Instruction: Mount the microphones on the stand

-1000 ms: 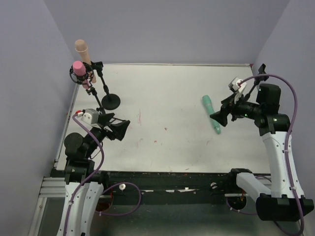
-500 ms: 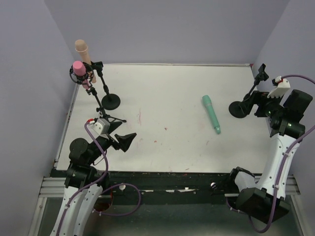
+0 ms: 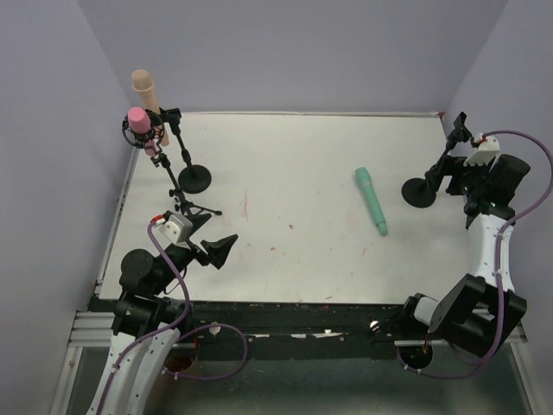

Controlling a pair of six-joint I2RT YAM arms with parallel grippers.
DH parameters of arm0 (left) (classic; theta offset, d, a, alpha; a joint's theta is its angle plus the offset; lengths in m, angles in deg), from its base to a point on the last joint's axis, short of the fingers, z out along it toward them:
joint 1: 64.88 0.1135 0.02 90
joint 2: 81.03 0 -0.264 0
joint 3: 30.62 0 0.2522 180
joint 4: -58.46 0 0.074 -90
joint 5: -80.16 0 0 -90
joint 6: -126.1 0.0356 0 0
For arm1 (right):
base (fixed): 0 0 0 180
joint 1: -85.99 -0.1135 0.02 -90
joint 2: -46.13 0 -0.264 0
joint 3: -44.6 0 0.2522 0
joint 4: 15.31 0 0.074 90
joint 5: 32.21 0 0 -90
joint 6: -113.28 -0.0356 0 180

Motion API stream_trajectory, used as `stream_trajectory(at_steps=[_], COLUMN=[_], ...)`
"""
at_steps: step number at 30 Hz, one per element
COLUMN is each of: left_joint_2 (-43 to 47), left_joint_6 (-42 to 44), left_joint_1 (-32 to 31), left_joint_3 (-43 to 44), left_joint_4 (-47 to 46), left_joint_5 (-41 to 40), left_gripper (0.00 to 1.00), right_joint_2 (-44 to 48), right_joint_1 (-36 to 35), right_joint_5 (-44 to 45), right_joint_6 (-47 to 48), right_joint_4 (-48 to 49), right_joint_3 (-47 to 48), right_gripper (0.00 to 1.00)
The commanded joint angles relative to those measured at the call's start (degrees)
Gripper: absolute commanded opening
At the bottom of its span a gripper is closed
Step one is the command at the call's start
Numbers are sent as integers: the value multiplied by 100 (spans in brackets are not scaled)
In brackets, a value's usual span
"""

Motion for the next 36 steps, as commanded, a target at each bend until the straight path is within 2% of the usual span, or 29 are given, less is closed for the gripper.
stream_trajectory(at_steps=[1, 4, 7, 12, 17, 20, 21, 23, 28, 29, 32, 36], left_joint_2=[-17, -43, -61, -166, -333, -421, -430, -465, -482, -465, -465, -447], left_joint_6=[129, 147, 156, 129, 155, 191, 199, 217, 226, 235, 235, 243], left_joint_1=[-23, -32, -23, -23, -23, -23, -23, -23, -14, -14, -23, -23], left_joint_3=[-47, -47, -56, -91, -82, -74, -74, -74, -74, -74, -82, -100], left_joint_4=[10, 36, -34, -131, -122, -105, -105, -87, -96, -96, -87, -140], left_joint_5=[-188, -214, -48, 137, 146, 120, 94, 76, 67, 76, 84, 146], left_gripper=[99, 99, 99, 99, 99, 99, 99, 99, 99, 99, 99, 99], right_joint_2=[-571, -879, -1107, -1441, -1644, -1775, -1819, -1855, -1847, -1811, -1636, -1495], right_joint_1=[36, 45, 36, 36, 36, 36, 45, 36, 36, 36, 36, 36], right_joint_5=[-446, -586, -569, -719, -640, -596, -587, -639, -920, -964, -1061, -1385], right_joint_6=[410, 437, 17, -345, -135, 15, 41, 85, 226, 226, 113, -169], right_joint_4=[1193, 1825, 2747, 3952, 4884, 5358, 5465, 5571, 5563, 5528, 5169, 3852], right_joint_3=[-136, -145, -311, -522, -830, -971, -980, -980, -936, -910, -647, 327], right_gripper=[99, 100, 98, 87, 81, 75, 70, 62, 27, 22, 13, 9])
